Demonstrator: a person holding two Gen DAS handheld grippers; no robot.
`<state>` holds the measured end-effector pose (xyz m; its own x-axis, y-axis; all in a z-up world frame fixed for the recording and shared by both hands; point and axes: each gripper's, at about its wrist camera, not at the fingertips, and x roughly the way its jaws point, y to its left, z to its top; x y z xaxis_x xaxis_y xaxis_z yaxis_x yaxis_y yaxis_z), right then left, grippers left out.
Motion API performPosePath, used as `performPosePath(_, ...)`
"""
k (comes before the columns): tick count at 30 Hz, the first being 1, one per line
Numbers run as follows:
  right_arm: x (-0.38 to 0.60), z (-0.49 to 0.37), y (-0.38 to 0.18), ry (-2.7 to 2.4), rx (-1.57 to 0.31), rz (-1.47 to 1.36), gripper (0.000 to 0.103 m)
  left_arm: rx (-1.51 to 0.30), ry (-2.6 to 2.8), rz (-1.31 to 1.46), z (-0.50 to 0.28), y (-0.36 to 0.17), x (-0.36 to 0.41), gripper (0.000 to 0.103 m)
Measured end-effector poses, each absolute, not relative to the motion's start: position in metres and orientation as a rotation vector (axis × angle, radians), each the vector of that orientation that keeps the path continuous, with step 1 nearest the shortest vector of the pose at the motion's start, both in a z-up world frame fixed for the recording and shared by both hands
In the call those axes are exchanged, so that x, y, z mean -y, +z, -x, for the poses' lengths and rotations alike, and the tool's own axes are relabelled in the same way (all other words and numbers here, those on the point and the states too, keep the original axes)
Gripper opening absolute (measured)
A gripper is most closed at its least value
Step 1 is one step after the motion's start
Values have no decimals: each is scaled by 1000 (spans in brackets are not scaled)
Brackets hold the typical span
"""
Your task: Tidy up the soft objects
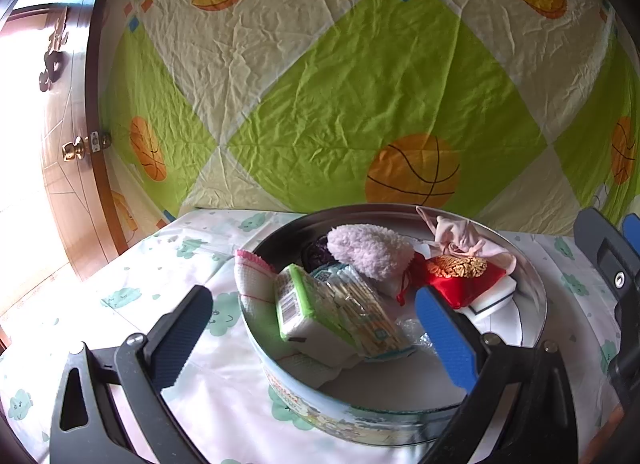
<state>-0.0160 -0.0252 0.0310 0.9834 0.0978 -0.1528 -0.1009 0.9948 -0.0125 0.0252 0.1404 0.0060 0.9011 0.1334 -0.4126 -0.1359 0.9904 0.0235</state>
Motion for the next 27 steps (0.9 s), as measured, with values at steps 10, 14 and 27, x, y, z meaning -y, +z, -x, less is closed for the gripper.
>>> performPosePath(10,26,16,31,101,-151,20,85,-427,139,4,-26,6,-140,103)
performPosePath(14,26,17,31,100,-148,20,85,-426,136,1,-26,6,-139,103)
performPosePath(27,28,18,33,73,-145,16,88,-431,137,0,-26,6,-140,103)
